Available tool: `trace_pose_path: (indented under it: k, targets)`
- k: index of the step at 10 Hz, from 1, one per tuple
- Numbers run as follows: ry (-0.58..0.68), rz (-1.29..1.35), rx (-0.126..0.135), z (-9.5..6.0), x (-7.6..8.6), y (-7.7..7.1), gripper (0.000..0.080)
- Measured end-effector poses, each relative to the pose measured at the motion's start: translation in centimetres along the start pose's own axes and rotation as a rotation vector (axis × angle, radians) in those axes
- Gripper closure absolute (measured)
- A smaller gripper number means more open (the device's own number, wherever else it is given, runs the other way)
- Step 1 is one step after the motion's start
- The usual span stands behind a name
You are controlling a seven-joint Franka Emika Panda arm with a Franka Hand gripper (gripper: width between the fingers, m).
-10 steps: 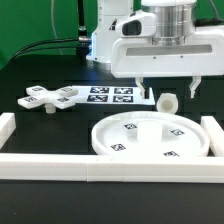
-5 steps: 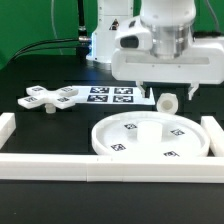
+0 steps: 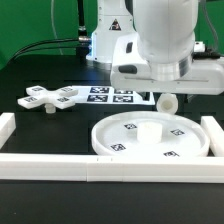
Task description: Assemble round table
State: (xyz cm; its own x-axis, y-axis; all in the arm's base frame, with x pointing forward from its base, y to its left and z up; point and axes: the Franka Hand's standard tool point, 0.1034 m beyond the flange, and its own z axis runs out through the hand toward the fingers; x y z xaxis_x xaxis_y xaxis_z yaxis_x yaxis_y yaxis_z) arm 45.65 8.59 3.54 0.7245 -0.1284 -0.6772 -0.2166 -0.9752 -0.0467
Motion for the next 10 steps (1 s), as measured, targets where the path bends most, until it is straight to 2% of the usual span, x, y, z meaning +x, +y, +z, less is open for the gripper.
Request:
trace_pose_path:
  k: [4,6,10]
  targets:
    - [-0.241,-0.015,-0.018,0.5,0.2,-0.2,0.0150]
    - [-0.295,-0.027,-0.020,0.7,0.3,-0.1,0.0150]
    - [-0.250,-0.024,-0.016,2.0,1.4,-0.2,0.0150]
